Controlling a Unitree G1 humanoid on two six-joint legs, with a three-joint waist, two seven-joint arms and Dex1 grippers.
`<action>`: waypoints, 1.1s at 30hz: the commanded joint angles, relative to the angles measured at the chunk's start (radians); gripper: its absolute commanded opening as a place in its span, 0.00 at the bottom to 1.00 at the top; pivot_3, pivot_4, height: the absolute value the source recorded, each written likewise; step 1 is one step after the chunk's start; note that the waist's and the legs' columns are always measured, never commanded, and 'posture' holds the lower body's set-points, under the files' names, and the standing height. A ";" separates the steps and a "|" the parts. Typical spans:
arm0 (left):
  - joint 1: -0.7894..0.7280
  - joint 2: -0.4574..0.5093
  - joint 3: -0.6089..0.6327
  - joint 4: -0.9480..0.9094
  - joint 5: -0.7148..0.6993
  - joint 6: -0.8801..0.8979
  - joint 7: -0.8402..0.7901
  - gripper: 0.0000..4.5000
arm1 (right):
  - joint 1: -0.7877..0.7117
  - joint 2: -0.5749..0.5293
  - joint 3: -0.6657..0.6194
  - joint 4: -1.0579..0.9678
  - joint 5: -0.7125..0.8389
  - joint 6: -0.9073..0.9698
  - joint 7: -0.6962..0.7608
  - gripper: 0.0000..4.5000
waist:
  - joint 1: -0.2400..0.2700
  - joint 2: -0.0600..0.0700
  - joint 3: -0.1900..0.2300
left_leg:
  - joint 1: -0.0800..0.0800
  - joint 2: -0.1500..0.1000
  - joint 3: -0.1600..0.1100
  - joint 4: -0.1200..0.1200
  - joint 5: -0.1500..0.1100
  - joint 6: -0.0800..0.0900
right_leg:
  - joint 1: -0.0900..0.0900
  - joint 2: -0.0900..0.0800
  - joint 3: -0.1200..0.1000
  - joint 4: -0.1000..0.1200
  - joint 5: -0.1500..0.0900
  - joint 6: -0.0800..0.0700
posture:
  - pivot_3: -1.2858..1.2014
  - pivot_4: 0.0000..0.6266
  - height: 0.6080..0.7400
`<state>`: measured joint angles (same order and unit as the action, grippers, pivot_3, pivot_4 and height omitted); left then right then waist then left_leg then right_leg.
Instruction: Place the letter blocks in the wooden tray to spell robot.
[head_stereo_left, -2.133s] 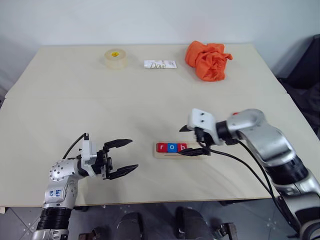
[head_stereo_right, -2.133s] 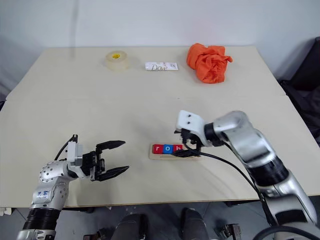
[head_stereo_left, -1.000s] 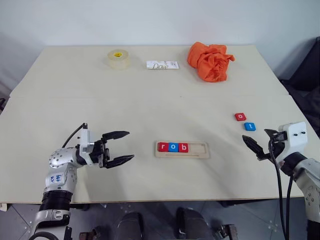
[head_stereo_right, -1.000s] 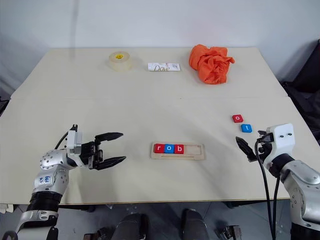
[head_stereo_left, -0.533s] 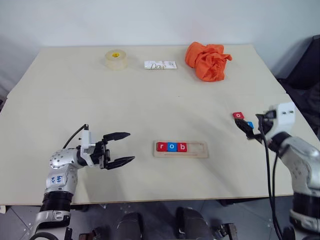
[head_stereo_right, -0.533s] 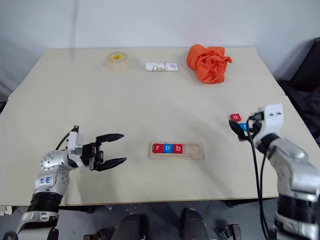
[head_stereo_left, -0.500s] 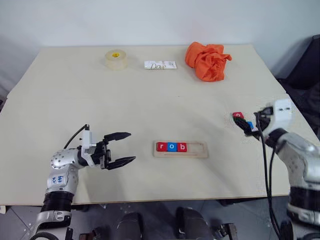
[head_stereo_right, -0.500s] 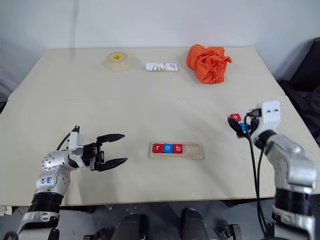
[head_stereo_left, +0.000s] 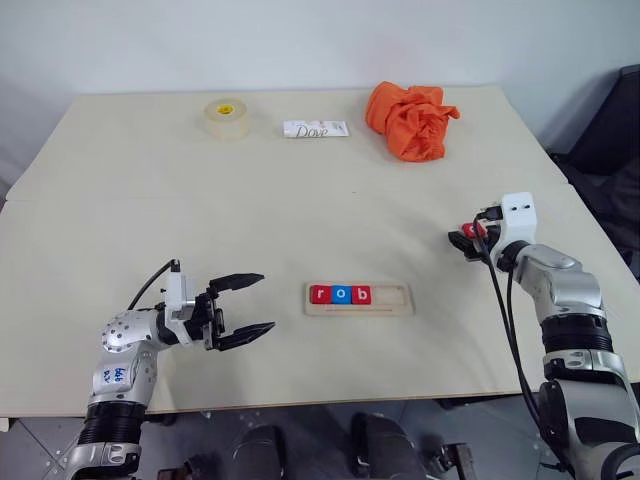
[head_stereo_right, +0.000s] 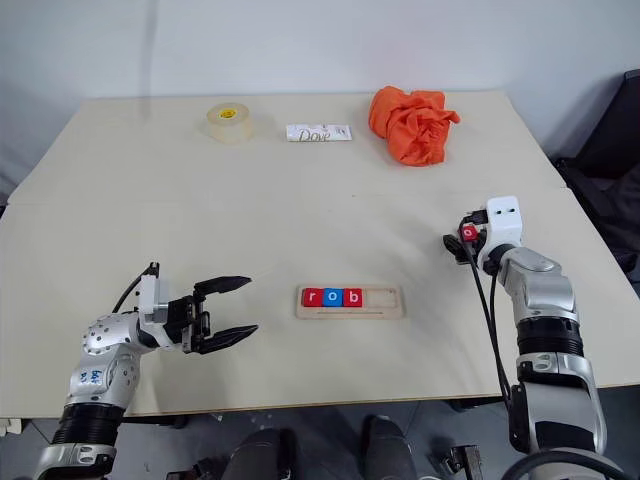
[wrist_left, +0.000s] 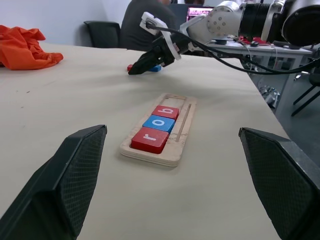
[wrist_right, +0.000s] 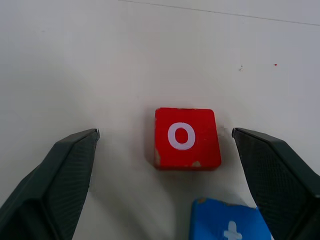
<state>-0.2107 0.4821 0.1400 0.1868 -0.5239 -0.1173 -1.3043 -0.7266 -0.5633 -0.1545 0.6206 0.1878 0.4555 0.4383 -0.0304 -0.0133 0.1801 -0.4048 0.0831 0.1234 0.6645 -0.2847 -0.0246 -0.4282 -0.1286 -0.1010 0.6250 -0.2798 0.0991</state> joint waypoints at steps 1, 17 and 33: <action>0.012 0.005 0.011 -0.042 -0.016 0.002 0.010 1.00 | -0.037 0.001 0.001 0.054 -0.017 -0.043 0.006 0.99 | 0.000 0.000 0.000 | 0.000 0.000 0.000 0.000 0.000 0.000 | 0.000 0.000 0.000 0.000 0.000 0.000 | 0.52 0.24 1.00; -0.004 0.000 0.003 -0.029 -0.013 0.000 0.014 1.00 | 0.018 0.021 -0.053 -0.144 0.036 0.063 -0.031 0.32 | 0.002 0.000 0.000 | 0.000 0.000 -0.001 0.000 0.001 0.000 | 0.000 0.000 0.000 0.001 0.000 0.000 | 0.52 0.24 1.00; -0.087 0.031 0.001 0.079 -0.014 0.014 -0.107 1.00 | 0.563 0.297 -0.160 -1.353 0.209 0.744 -0.355 0.32 | 0.005 0.001 -0.001 | -0.001 0.000 -0.003 -0.001 0.000 0.001 | 0.000 -0.001 -0.001 -0.001 0.000 0.000 | 0.52 0.24 1.00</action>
<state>-0.2805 0.5001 0.1364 0.2610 -0.5251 -0.1031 -1.3955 -0.1745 -0.2794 -0.2904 -0.6585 0.3877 1.1831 0.1071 -0.0252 -0.0124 0.1796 -0.4058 0.0827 0.1203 0.6635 -0.2851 -0.0240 -0.4283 -0.1292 -0.1020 0.6245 -0.2798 0.0987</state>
